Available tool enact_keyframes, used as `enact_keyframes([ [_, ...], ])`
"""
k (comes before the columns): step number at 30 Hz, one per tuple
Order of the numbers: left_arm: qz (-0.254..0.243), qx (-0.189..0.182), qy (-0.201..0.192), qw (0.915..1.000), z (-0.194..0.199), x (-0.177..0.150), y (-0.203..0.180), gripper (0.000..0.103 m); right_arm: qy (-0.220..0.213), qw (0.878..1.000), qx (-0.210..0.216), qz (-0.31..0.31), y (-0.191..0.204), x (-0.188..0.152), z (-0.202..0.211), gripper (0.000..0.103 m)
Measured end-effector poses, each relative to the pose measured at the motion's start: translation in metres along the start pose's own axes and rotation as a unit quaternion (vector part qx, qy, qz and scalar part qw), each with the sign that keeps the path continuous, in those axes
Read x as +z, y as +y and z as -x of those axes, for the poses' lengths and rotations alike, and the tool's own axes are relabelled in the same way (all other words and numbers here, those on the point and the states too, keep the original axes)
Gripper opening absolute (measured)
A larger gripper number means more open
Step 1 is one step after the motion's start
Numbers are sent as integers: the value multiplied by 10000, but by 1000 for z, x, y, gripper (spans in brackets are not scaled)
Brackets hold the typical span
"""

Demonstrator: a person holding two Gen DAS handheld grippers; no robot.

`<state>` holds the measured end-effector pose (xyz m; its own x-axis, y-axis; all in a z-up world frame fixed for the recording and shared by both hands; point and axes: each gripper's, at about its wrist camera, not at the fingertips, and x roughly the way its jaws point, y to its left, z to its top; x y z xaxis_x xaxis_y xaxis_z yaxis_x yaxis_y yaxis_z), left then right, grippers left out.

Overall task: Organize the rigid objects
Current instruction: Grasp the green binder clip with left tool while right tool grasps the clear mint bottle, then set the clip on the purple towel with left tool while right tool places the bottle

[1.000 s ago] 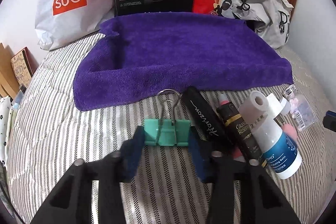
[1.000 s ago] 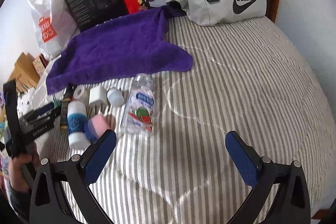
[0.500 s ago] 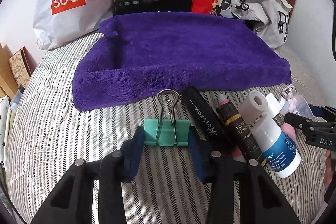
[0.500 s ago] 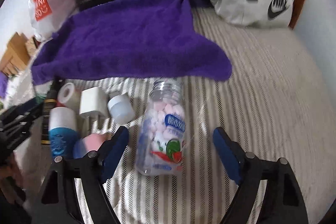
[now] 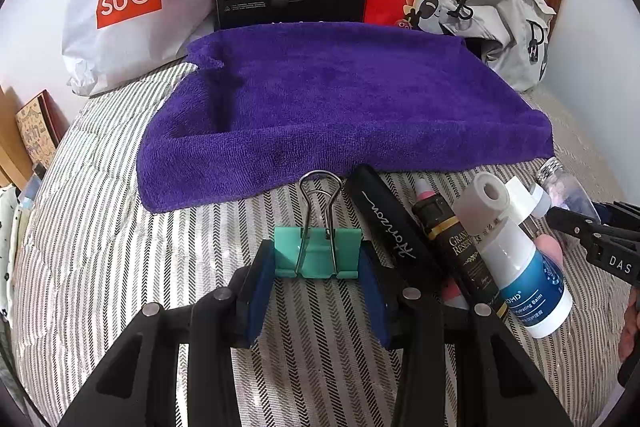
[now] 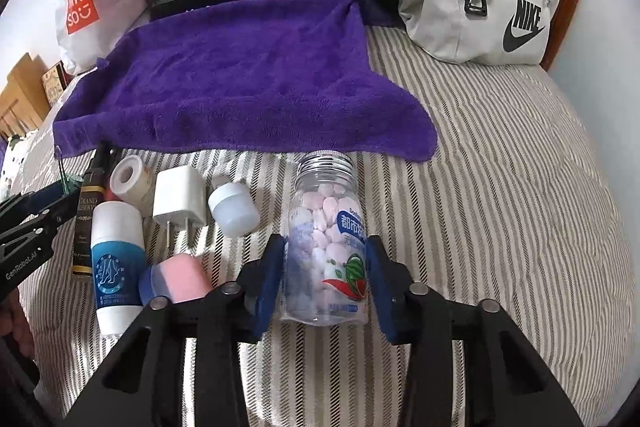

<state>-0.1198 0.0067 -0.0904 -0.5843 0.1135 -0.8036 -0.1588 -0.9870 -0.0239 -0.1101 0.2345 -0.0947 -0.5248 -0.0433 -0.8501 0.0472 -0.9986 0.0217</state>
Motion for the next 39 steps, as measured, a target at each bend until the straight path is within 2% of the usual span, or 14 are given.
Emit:
enact_keyframes([
  [6,130,-103,-16,9999,5,-2,6,39,70,9988,434,-220,-14,0,4,41],
  [15,424,-85,-188,9989,30,-4,12,39,-8,9975,619,-338,-31,0,23,41],
  [20,413,2,-285,9987,47,6,12,39,-81,9959,825,-369,-35,10,33,41],
  [30,346,184,-530,9978,73,47,19,39,-309,9929,1136,-194,-25,55,42,41],
  [39,355,71,-567,9977,47,96,23,39,-529,9894,1348,48,-4,115,35,41],
])
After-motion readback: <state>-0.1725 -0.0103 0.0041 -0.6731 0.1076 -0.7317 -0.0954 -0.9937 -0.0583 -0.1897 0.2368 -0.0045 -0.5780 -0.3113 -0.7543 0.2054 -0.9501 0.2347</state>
